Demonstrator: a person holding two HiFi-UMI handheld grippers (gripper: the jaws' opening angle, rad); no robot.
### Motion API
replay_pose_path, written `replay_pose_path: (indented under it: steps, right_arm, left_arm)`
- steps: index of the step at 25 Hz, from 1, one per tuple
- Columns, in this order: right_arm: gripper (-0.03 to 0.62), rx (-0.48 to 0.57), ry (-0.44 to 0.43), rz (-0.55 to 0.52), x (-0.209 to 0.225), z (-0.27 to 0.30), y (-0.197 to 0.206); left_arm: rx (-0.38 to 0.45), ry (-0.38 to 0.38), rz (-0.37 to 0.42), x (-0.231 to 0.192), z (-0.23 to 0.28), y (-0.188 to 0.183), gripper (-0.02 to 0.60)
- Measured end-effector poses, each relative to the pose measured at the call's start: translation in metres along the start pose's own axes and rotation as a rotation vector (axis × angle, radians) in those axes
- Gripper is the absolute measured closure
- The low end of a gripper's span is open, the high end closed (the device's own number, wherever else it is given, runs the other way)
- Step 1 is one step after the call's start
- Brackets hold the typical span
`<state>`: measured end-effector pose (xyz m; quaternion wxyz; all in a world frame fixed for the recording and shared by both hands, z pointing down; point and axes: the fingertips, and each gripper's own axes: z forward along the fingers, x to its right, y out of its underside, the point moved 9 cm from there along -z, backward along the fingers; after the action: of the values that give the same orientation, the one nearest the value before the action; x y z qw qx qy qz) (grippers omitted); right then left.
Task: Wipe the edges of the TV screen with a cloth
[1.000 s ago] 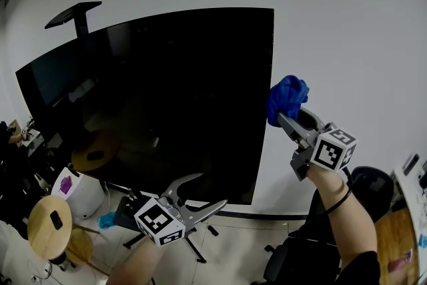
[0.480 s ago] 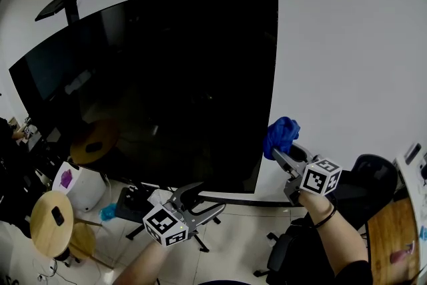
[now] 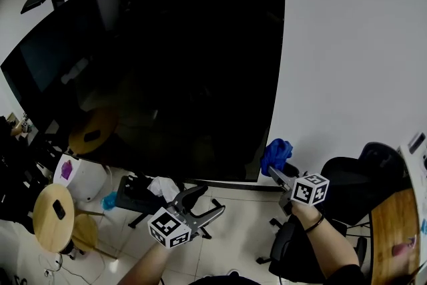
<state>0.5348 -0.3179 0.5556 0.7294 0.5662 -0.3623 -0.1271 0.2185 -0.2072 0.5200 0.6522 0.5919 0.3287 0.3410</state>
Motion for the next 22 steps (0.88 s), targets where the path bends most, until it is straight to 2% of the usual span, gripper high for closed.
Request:
replay_pose_path:
  steps: [10, 15, 22]
  right_arm:
    - [0.384, -0.089, 0.07, 0.114, 0.024, 0.002, 0.08]
    - [0.384, -0.134, 0.1, 0.164, 0.033, 0.001, 0.112]
    - [0.384, -0.196, 0.119, 0.315, 0.032, -0.01, 0.162]
  left_arm:
    - [-0.048, -0.036, -0.099, -0.006, -0.001, 0.043, 0.275]
    - [-0.065, -0.05, -0.112, -0.004, -0.004, 0.05, 0.275]
    - [-0.087, -0.079, -0.119, -0.001, -0.015, 0.055, 0.275]
